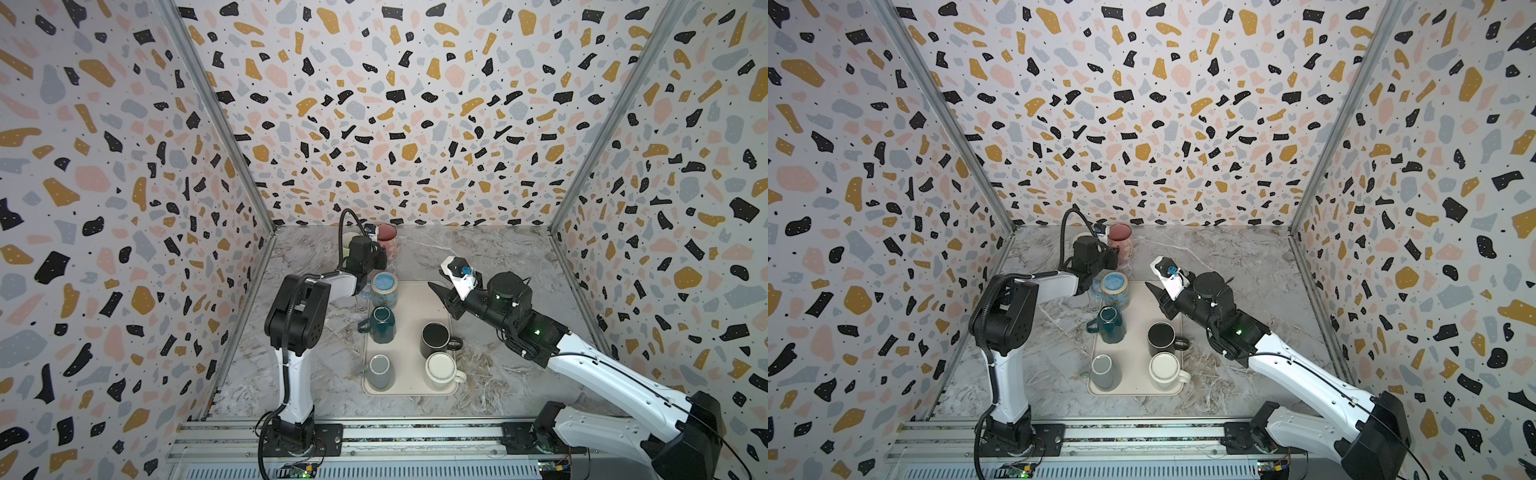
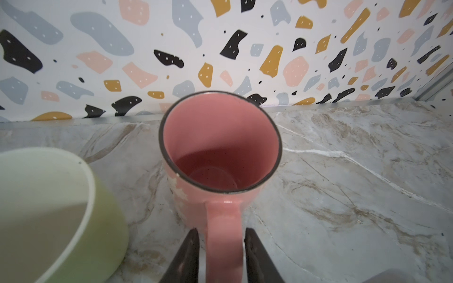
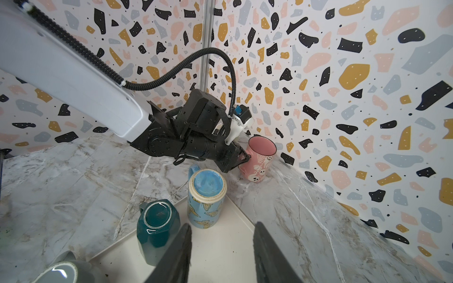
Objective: Turn the mug right side up
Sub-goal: 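Lower the pink mug upright beside the green mug and open the left gripper, then move the left gripper back toward the light blue mug on the tray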
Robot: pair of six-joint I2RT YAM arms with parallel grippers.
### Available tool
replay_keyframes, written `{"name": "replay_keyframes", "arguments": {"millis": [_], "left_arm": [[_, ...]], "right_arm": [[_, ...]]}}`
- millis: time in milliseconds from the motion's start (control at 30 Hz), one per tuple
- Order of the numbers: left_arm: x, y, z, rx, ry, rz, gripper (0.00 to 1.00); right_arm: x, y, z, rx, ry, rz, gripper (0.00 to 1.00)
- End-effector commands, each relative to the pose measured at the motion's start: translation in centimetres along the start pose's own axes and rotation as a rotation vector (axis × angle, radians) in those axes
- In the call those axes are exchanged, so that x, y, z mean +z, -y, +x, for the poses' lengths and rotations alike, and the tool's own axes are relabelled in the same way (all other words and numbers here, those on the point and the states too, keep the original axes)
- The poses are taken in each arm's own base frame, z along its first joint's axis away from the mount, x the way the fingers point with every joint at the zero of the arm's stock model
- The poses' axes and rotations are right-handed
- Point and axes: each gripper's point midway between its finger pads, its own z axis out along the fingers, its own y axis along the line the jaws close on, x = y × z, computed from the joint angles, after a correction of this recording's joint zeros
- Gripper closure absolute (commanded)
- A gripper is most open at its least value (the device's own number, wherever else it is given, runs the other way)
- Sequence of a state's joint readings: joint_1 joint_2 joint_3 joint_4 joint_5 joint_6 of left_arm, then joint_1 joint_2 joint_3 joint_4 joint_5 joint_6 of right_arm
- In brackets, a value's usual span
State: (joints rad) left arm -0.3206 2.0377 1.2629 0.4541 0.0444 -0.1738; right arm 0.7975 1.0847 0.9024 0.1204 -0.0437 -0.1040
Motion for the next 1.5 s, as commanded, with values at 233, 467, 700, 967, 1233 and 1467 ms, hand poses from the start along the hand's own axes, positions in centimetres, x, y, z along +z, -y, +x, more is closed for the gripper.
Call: {"name": "replay_keyframes", "arguments": {"millis": [233, 467, 700, 967, 1233, 1467], "left_arm": [[-5.5, 1.1, -4.7, -0.002, 0.049, 0.021, 0.66], [-12.0, 0.8, -3.8, -0.102, -0.067, -0.023, 0.63], [-19.8, 1.5, -5.6, -0.264, -0.058, -0.027, 0.53], [-26.2, 0.4, -6.9, -0.65, 0.098, 0.013, 0.36], [-26.4, -2.8, -3.4, -1.276, 0.173, 0.19, 0.37], [-24.8, -3.2, 0.2, -1.545, 0.152, 0.253, 0.37]], "right_arm": [[-1.0, -0.1, -1.8, 0.016, 0.065, -0.011, 0.56], [-0.5, -0.7, -2.0, 0.032, 0.074, -0.049, 0.54], [-0.6, -1.2, -2.2, 0.06, 0.089, -0.078, 0.52], [-1.0, -1.3, -2.2, 0.095, 0.1, -0.083, 0.49], [-1.3, -0.9, -2.1, 0.103, 0.096, -0.058, 0.47], [-1.2, -0.5, -1.8, 0.11, 0.092, -0.034, 0.47]]}}
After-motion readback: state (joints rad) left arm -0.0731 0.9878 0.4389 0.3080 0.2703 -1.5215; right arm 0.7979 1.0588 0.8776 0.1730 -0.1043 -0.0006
